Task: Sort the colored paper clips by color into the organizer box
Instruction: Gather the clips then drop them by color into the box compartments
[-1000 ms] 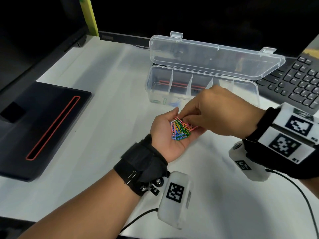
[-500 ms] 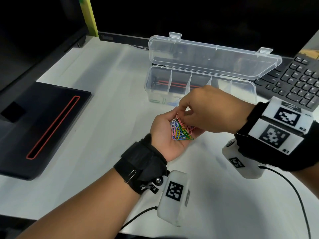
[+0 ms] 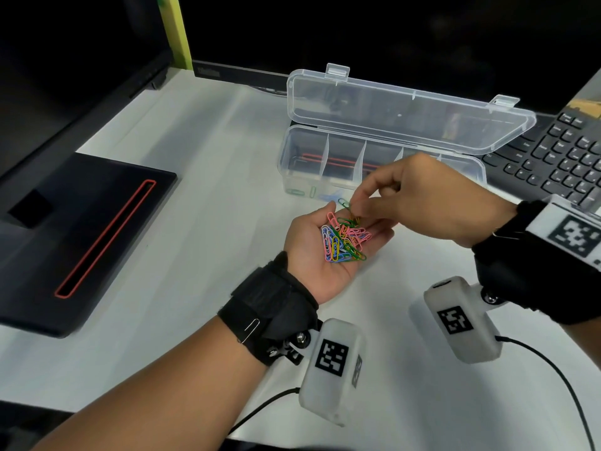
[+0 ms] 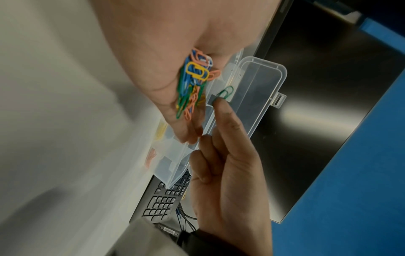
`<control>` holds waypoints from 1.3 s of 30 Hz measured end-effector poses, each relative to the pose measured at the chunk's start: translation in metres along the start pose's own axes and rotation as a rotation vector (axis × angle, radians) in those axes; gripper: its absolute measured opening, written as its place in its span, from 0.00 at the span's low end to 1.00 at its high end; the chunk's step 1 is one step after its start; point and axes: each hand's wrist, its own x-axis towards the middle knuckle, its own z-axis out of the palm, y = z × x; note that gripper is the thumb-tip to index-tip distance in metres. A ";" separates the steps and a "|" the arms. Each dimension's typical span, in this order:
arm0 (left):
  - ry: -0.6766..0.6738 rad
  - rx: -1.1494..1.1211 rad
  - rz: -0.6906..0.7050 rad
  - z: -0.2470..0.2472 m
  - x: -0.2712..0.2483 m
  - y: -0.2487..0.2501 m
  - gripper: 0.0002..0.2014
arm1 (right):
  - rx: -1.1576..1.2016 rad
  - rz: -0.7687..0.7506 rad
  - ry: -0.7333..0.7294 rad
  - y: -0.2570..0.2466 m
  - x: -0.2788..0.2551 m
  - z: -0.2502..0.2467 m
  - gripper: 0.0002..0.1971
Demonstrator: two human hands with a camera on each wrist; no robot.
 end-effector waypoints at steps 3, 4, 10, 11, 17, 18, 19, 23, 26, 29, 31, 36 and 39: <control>0.030 0.002 0.010 0.002 0.001 0.002 0.26 | 0.451 0.134 -0.066 0.005 -0.001 -0.004 0.12; 0.044 -0.003 0.016 0.002 0.001 0.002 0.25 | 0.639 0.170 -0.109 0.007 0.000 -0.005 0.10; 0.018 0.005 0.027 0.001 0.001 0.002 0.26 | 1.145 0.166 -0.214 0.015 -0.003 0.002 0.07; 0.007 -0.001 0.032 0.000 0.000 0.002 0.25 | 1.170 0.172 -0.220 0.015 -0.003 0.003 0.08; -0.015 -0.021 0.044 -0.001 0.000 0.002 0.28 | 1.050 0.255 -0.137 0.003 0.001 0.006 0.21; -0.016 -0.022 0.044 -0.002 0.001 0.001 0.28 | 1.025 0.252 -0.114 0.002 0.001 0.006 0.23; -0.014 -0.021 0.045 -0.002 0.001 0.001 0.28 | 1.024 0.242 -0.103 0.002 0.002 0.006 0.24; -0.027 -0.031 0.047 -0.003 0.003 0.001 0.29 | 1.164 0.207 -0.132 0.003 0.002 0.006 0.17; -0.047 -0.023 0.039 -0.004 0.001 0.000 0.31 | 1.181 0.194 -0.106 0.002 0.002 0.009 0.11; -0.027 0.002 0.039 -0.004 0.002 0.001 0.30 | 0.936 0.206 -0.060 0.002 0.002 0.010 0.16; -0.008 0.008 0.050 -0.002 0.002 0.001 0.29 | 0.509 0.123 0.009 -0.001 0.001 0.011 0.17; 0.039 -0.019 0.063 -0.001 0.000 0.000 0.24 | -0.419 -0.112 0.090 -0.005 0.001 0.017 0.05; 0.073 -0.003 0.062 0.000 -0.001 -0.001 0.27 | -0.507 -0.139 0.085 -0.006 0.002 0.020 0.06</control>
